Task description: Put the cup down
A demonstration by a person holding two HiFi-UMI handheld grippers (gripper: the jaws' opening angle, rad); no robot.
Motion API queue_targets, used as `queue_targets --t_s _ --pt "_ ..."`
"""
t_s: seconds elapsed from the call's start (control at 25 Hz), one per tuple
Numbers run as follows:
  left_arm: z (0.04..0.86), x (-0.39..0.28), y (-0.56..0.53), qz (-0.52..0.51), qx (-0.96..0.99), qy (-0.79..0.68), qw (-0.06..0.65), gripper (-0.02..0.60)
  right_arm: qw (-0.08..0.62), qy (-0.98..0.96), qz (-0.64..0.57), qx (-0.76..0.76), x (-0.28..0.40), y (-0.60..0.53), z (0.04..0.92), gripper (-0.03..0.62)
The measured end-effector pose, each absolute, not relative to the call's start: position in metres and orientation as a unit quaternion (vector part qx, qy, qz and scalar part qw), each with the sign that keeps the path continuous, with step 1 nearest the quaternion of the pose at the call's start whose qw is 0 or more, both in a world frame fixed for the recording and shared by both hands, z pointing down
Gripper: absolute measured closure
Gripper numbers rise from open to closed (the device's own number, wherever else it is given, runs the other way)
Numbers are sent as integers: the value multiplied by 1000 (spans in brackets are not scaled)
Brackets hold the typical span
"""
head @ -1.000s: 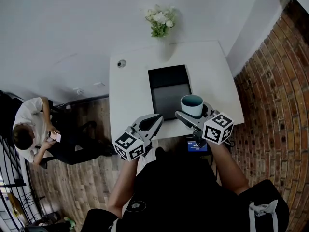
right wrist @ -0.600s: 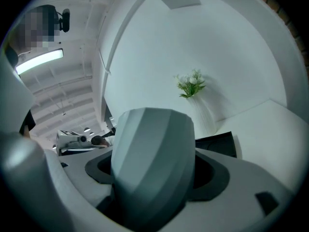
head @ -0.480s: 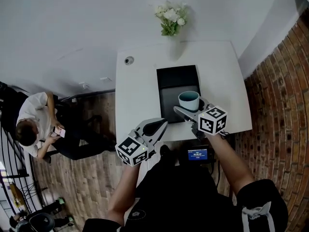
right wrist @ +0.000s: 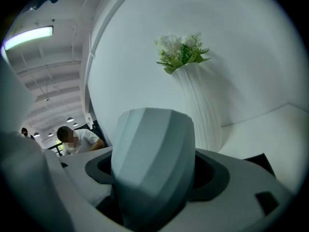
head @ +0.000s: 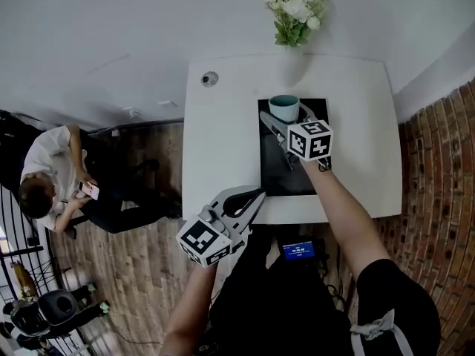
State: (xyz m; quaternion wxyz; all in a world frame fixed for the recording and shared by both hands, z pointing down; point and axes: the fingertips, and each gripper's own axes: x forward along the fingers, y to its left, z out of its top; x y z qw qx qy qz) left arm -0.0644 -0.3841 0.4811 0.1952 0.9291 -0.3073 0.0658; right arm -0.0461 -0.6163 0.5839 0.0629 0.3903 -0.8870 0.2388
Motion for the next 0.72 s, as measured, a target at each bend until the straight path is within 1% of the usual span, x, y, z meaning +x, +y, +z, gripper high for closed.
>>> queue_targets --t_s 0.36,0.48,0.6,0.72 --pt "488 -93 -392 62 917 -332 214 575 84 -875 158 450 -70 -672 594 189" --pt "491 -99 -391 62 914 -337 219 575 86 -880 120 451 -76 -673 594 189" --pt "493 -100 -391 60 913 -337 223 575 89 -885 106 444 -77 -669 597 189" --pt "494 -95 -393 59 915 -331 222 575 106 -891 89 432 -76 -661 597 189"
